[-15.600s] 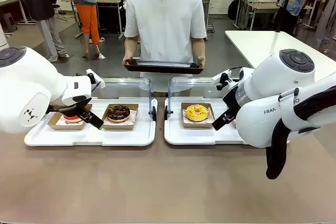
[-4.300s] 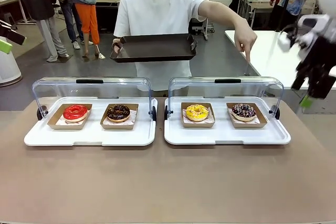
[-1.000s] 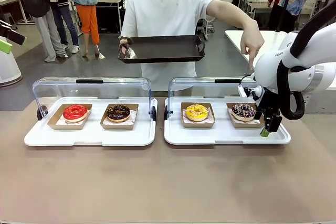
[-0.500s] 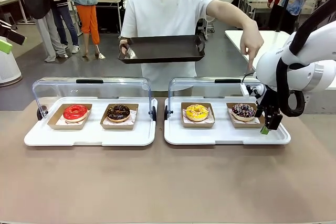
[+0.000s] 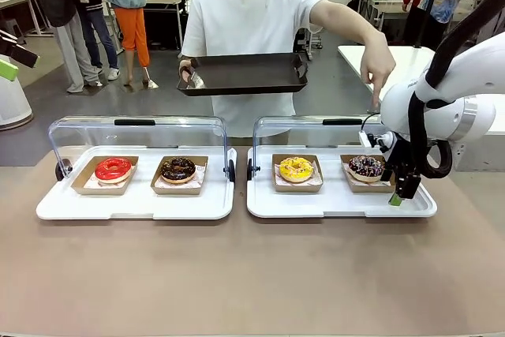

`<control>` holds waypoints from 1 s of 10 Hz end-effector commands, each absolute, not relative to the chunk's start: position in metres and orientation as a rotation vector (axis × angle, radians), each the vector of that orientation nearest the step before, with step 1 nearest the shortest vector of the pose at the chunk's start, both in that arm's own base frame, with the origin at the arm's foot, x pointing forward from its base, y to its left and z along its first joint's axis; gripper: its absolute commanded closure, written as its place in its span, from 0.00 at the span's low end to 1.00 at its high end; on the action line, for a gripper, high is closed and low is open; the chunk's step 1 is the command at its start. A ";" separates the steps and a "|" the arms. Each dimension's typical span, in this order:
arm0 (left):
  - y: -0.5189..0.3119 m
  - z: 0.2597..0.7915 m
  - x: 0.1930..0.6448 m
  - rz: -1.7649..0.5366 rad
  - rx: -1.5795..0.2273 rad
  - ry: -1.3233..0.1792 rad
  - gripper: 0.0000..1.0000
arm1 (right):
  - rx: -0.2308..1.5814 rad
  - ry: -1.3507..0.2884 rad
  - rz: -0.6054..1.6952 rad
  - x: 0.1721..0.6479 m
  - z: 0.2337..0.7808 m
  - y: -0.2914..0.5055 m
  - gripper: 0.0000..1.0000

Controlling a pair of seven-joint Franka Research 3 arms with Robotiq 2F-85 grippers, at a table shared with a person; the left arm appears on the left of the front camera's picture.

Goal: Provide the desired donut to the person.
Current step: Pick up and lift the Paper togo box containing the Donut pointed at by the person.

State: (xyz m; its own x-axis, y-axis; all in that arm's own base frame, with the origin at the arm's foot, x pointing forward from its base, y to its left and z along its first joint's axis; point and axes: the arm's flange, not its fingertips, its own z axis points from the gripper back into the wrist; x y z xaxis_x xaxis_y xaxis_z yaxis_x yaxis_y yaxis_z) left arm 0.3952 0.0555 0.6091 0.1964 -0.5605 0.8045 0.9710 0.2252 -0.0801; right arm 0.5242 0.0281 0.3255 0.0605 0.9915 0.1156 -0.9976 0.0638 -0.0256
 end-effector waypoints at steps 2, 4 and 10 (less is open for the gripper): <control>0.056 0.610 0.395 -1.201 -0.689 -0.738 0.00 | 0.091 -0.110 1.541 0.530 0.324 0.025 0.59; 0.056 0.610 0.395 -1.201 -0.689 -0.738 0.00 | 0.096 -0.114 1.542 0.531 0.323 0.025 1.00; 0.056 0.610 0.395 -1.201 -0.689 -0.738 0.00 | 0.111 -0.119 1.542 0.530 0.319 0.022 1.00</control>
